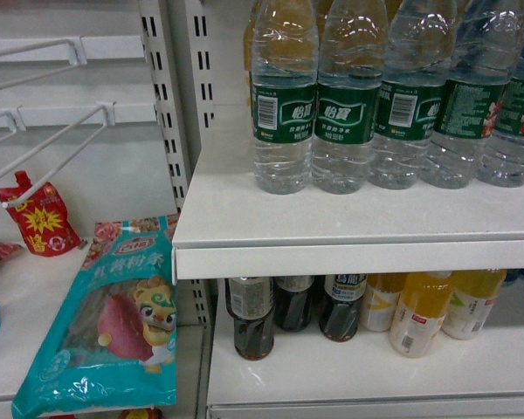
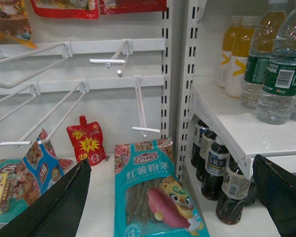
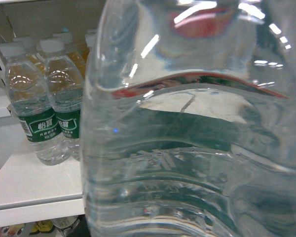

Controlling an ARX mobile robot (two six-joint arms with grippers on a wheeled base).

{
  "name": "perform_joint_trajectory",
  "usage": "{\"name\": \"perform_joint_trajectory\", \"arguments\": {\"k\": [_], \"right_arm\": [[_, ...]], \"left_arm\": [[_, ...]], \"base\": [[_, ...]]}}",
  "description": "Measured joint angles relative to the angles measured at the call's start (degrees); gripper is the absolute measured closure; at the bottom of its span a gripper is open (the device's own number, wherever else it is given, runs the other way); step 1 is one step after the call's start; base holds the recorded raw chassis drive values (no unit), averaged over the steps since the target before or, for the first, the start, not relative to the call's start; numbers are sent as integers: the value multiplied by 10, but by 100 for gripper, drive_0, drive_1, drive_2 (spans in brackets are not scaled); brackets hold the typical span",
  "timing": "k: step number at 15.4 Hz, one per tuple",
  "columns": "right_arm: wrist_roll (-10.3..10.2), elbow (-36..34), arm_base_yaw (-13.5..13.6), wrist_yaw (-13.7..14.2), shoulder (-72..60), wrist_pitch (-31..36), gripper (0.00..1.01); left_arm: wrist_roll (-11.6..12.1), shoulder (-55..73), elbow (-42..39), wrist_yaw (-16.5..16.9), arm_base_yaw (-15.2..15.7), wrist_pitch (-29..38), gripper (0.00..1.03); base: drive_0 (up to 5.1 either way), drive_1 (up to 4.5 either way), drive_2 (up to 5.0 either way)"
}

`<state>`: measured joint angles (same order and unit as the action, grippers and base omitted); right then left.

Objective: Move water from second to third shelf

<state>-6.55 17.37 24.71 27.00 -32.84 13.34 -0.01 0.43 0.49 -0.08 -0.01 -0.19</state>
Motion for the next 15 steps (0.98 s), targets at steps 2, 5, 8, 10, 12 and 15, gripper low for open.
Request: {"name": "perform_joint_trajectory", "arguments": {"k": [2,5,8,10,12,15], "right_arm": [[0,0,0,0,0,0,59],[-8,15,-42,-130,-9,-59,59],[22,35,-90,-218,-109,23,59],[35,65,-130,-253,-210,90,59],[38,94,-135,-264,-283,123,59],[38,145,-123,-276,-386,159,59]], "left_arm": [[0,0,0,0,0,0,5],[0,0,0,0,0,0,5],[0,0,0,0,0,0,5],[0,0,0,0,0,0,5],[0,0,0,0,0,0,5],[0,0,0,0,0,0,5]], "base": [[0,0,0],[0,0,0],[0,0,0],[0,0,0],[0,0,0],[0,0,0]]}}
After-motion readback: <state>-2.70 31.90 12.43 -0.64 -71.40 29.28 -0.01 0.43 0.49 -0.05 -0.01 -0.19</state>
